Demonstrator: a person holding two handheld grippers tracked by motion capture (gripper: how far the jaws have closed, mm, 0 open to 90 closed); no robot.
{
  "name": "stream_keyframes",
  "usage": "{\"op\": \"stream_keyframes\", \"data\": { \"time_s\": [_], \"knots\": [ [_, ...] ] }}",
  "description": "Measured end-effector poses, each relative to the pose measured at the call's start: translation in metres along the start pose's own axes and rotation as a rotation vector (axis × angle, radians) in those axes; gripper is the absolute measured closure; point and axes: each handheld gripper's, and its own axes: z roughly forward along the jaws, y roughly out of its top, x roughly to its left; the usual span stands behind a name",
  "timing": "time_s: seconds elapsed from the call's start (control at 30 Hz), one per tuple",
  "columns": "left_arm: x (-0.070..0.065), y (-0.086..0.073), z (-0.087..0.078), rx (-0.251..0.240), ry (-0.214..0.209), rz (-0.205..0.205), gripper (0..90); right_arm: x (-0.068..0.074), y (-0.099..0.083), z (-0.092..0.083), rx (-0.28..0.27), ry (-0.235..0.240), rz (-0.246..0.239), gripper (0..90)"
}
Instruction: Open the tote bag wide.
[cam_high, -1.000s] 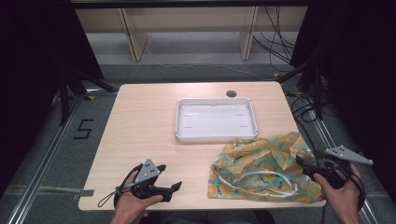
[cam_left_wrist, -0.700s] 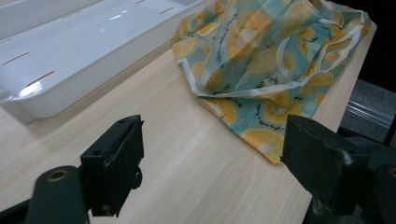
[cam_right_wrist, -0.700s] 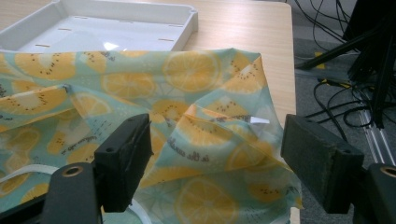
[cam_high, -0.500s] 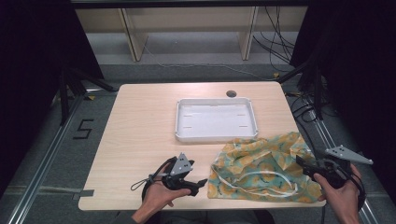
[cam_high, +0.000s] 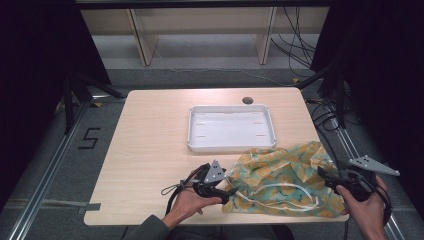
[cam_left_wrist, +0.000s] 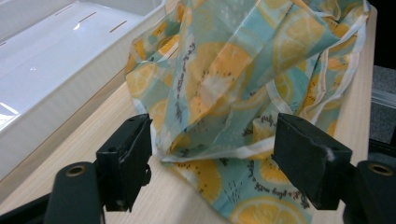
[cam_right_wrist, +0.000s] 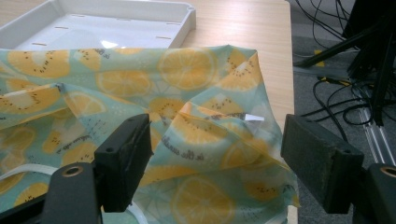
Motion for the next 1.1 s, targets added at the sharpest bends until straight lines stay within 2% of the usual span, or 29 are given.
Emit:
{"op": "stream_keyframes", "data": {
  "time_s": [0.07,0.13,0.17,0.2,0.27,0.3,0.33,0.37,0.4,0.43,0.5,0.53,0.57,0.6,0.63,0.67,0.7,0.73,0.77,0.8,0.83,0.87,0.93,0.97,1.0,1.03,1.07,1.1],
  "knots": [
    [0.001,0.003,0.004,0.012,-0.004,0.03,34.0,-0.001,0.0,0.0,-0.001,-0.007,-0.009,25.5],
    [0.001,0.004,0.008,0.02,-0.001,0.045,35.4,0.0,0.0,0.0,0.008,-0.006,0.009,25.4],
    [0.0,0.004,0.012,0.003,0.001,0.032,36.1,0.001,-0.001,0.0,0.022,-0.008,0.029,25.4],
    [0.001,0.005,0.013,0.021,-0.006,0.044,38.1,0.002,-0.001,0.0,0.032,-0.016,0.03,25.4],
    [0.001,0.005,0.018,0.012,0.004,0.05,40.7,0.0,-0.001,0.0,0.024,-0.015,0.015,25.4],
    [0.003,0.006,0.019,0.021,-0.002,0.079,43.8,0.0,-0.001,0.0,0.022,-0.015,0.015,25.4],
    [0.002,0.006,0.021,0.021,-0.002,0.069,49.0,0.001,-0.001,0.0,0.021,-0.003,0.026,25.4],
    [0.002,0.007,0.022,0.017,-0.009,0.075,49.0,0.001,-0.001,0.0,0.021,-0.003,0.026,25.4],
    [0.002,0.008,0.024,0.008,-0.008,0.09,54.6,0.001,-0.001,0.0,0.031,-0.014,0.02,25.4],
    [0.003,0.009,0.023,0.019,-0.011,0.108,70.2,0.002,-0.001,0.0,0.027,-0.008,0.027,25.4],
    [0.004,0.01,0.024,0.02,0.011,0.14,82.9,0.001,-0.001,0.0,0.023,-0.002,0.019,25.4],
    [0.006,0.011,0.023,0.029,0.014,0.155,85.9,0.001,-0.001,0.0,0.03,-0.012,0.022,25.5],
    [0.008,0.011,0.022,0.032,0.013,0.177,87.3,0.001,-0.001,0.0,0.031,-0.014,0.018,25.4],
    [0.008,0.011,0.021,0.026,0.024,0.167,87.3,0.001,-0.001,0.0,0.031,-0.014,0.018,25.4],
    [0.01,0.011,0.018,0.031,0.023,0.175,88.1,-0.003,-0.001,0.002,0.015,-0.006,-0.03,25.4],
    [0.012,0.011,0.016,0.03,0.032,0.194,88.2,-0.002,-0.001,0.002,0.01,-0.005,-0.019,25.4],
    [0.013,0.01,0.014,0.036,0.029,0.18,88.3,-0.001,-0.001,0.002,0.017,-0.008,-0.009,25.4],
    [0.013,0.01,0.014,0.036,0.029,0.18,88.3,-0.001,-0.001,0.001,0.02,-0.002,0.0,25.4],
    [0.017,0.009,0.009,0.037,0.033,0.193,88.3,0.002,-0.001,0.0,0.029,-0.002,0.03,25.4],
    [0.017,0.009,0.009,0.037,0.033,0.193,88.3,0.002,-0.001,0.0,0.027,-0.001,0.029,25.4],
    [0.017,0.008,0.007,0.033,0.028,0.163,88.3,-0.002,-0.001,0.002,0.013,0.003,-0.014,25.4],
    [0.021,0.005,0.001,0.036,0.038,0.181,88.3,0.0,-0.001,0.002,0.02,0.0,0.001,25.4],
    [0.022,0.004,-0.002,0.034,0.04,0.19,88.3,0.0,-0.001,0.002,0.029,-0.009,-0.006,25.5],
    [0.022,0.001,-0.005,0.038,0.038,0.175,88.3,0.003,-0.001,0.001,0.041,-0.01,0.022,25.4],
    [0.024,-0.001,-0.009,0.041,0.038,0.172,88.3,0.003,-0.001,0.001,0.041,-0.01,0.022,25.4],
    [0.027,-0.006,-0.016,0.045,0.05,0.16,88.3,0.003,-0.001,0.003,0.024,0.001,0.006,25.5],
    [0.027,-0.006,-0.016,0.045,0.05,0.16,88.3,0.003,-0.001,0.003,0.024,0.001,0.006,25.5],
    [0.032,-0.01,-0.025,0.042,0.064,0.168,88.3,0.001,-0.001,0.004,0.021,-0.002,-0.038,25.5]
  ]
}}
